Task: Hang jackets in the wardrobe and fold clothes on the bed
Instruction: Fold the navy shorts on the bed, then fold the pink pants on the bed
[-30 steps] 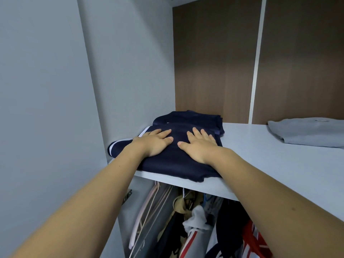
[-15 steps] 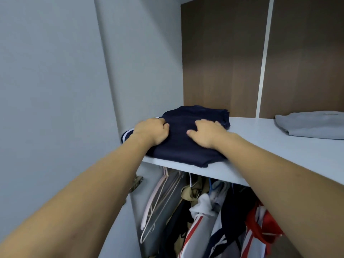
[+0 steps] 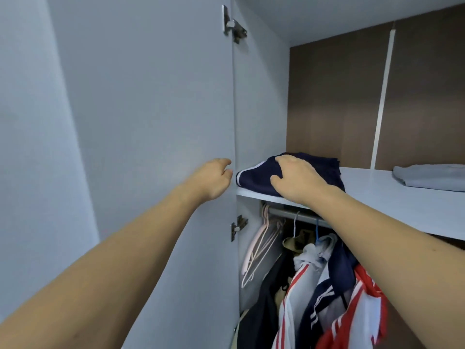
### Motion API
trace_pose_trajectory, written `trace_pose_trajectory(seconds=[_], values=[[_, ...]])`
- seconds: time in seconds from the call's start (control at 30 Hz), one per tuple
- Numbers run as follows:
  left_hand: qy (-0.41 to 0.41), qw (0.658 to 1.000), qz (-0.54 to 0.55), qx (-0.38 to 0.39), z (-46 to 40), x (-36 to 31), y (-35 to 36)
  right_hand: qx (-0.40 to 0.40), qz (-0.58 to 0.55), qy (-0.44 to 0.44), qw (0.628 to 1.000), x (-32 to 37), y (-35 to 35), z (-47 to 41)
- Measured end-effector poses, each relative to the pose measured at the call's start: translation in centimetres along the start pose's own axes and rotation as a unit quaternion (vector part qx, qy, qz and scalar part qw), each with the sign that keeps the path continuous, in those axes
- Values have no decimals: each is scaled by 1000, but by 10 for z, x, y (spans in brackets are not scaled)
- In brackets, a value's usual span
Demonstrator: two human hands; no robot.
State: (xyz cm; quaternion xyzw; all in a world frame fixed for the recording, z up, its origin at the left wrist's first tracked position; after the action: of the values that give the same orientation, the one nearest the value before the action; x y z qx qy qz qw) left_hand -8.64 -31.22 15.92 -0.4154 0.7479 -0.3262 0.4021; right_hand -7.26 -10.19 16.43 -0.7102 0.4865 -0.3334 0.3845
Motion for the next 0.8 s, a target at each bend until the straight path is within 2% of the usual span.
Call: trace_pose_trajectory(seconds=[0.2, 0.33, 0.6, 0.8], values=[[61, 992, -85, -63, 85, 1, -48, 4, -53, -38, 998, 79, -13, 54], [90, 969, -196, -122, 140, -4, -86, 2, -87, -70, 994, 119, -28, 85], [17, 931, -292, -219, 251, -27, -154, -28, -164, -163, 972, 179, -68, 142], [-82, 902, -369, -212, 359, -44, -180, -21, -223, -260, 939, 235, -75, 201]])
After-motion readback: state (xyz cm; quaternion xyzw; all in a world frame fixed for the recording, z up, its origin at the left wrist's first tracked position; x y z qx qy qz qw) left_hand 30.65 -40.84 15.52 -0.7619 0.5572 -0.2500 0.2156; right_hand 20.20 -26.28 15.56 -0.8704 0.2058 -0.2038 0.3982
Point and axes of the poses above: each hand's wrist, its own z-axis away from the middle knuckle, its own y-axis out of the palm, x = y × z, the point moved 2 cm from there along -z, towards the middle knuckle, and after that the axes turned 5 degrees about z, right-handed, at the moved point
